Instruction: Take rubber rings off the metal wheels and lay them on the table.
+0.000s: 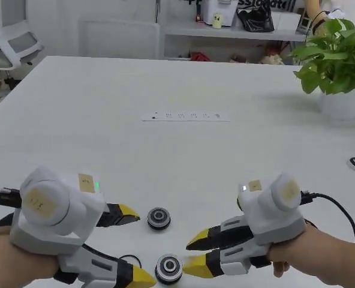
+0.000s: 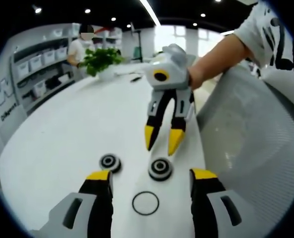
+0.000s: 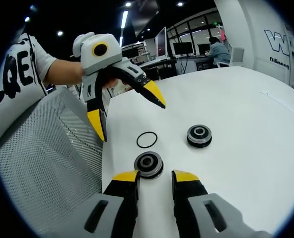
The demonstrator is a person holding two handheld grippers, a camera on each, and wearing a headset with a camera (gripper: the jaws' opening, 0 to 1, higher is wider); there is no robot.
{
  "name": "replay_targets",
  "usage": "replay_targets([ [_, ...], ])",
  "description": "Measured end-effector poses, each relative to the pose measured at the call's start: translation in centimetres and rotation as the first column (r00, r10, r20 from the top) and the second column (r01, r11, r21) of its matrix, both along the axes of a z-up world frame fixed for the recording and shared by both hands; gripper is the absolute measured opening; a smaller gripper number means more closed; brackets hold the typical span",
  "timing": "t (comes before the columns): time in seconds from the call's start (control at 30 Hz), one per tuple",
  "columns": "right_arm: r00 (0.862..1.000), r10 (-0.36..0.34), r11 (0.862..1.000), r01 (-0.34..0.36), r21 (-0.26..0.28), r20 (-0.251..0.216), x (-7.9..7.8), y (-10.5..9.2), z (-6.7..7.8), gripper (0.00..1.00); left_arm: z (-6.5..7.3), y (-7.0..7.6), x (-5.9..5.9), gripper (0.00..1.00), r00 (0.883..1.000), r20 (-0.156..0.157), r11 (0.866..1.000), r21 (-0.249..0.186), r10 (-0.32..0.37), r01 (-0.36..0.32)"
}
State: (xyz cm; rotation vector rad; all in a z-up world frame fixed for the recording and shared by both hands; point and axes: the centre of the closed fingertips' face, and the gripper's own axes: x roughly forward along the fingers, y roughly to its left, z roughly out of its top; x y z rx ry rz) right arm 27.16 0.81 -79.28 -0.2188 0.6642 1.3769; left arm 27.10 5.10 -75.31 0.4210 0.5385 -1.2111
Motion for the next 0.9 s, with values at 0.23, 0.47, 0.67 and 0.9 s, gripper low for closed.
replay_targets([
  [0.23, 0.999, 0.036, 0.999, -0.036, -0.020, 0.023, -0.4, 0.2, -0.6, 0.23, -0.6, -0.4, 0.0, 0.61, 1.000, -0.013, 1.000, 0.006, -0.006, 0.006],
  [0.47, 0.998, 0.051, 0.998, -0.050, -0.025, 0.038, -0.5, 0.4, -0.9, 0.23, -1.0, -0.7, 0.0, 0.59, 1.000, -0.020, 1.000, 0.004, -0.008, 0.008],
  [0.67, 0.997, 0.066, 0.997, -0.065, -0.034, 0.047, -0.6, 0.4, -1.2, 0.23, -1.3, -1.2, 0.0, 0.56, 0.999, -0.034, 1.000, -0.002, -0.011, 0.011],
  [0.9, 0.996, 0.076, 0.997, -0.074, -0.037, 0.053, -0.7, 0.6, -1.4, 0.22, -1.7, -1.7, -0.2, 0.53, 0.999, -0.049, 1.000, -0.004, -0.019, 0.019],
])
